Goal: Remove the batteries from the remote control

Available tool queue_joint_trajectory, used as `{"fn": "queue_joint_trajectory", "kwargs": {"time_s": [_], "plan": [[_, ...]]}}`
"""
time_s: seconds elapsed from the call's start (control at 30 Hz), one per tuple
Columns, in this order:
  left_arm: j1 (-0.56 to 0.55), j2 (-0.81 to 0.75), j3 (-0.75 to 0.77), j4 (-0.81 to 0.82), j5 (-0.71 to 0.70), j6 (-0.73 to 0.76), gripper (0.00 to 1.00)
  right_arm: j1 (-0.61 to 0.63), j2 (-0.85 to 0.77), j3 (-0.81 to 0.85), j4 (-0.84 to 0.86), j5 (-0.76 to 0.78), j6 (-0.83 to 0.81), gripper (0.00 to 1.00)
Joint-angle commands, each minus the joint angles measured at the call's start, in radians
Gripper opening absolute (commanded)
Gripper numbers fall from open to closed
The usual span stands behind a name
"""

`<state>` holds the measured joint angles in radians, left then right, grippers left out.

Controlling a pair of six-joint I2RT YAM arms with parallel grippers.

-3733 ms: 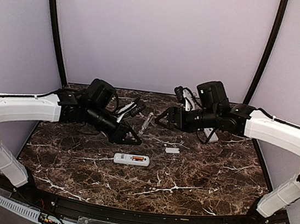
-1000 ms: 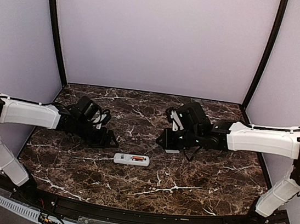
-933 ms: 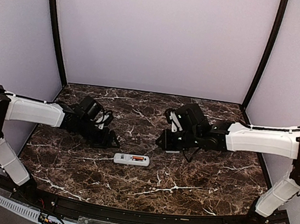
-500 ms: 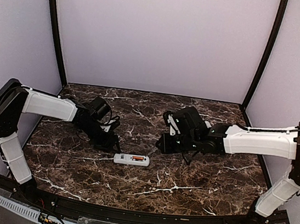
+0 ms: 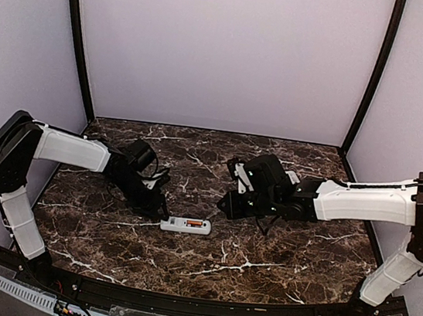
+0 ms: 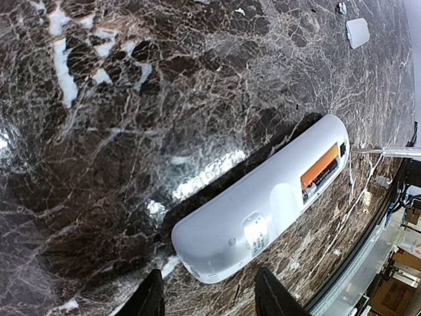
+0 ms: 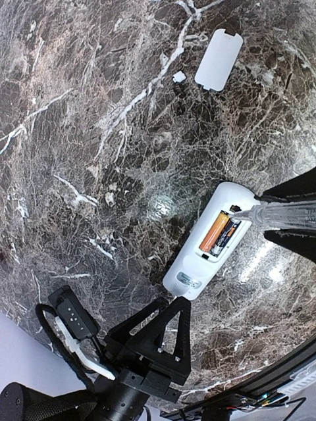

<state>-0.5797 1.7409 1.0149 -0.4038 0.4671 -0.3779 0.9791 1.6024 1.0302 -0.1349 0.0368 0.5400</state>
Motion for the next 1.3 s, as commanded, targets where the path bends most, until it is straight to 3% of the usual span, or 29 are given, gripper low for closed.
{"fn": "queue_joint_trajectory", "kwargs": {"time_s": [0.0,0.3,0.87,1.27], "plan": [[0.006,0.019,-0.007,-0.012,0.035,0.005,0.46,0.01,0.014,-0.017,0.048,-0.014,0.003,0.0],[0.006,0.032,-0.015,0.001,0.057,-0.004,0.42,0.009,0.072,0.05,-0.068,0.04,0.082,0.0],[0.006,0.037,-0.031,0.02,0.099,-0.008,0.35,0.01,0.117,0.214,-0.408,0.064,0.484,0.0],[0.005,0.041,-0.021,0.008,0.098,0.006,0.33,0.009,0.1,0.216,-0.384,0.048,0.578,0.0]]}}
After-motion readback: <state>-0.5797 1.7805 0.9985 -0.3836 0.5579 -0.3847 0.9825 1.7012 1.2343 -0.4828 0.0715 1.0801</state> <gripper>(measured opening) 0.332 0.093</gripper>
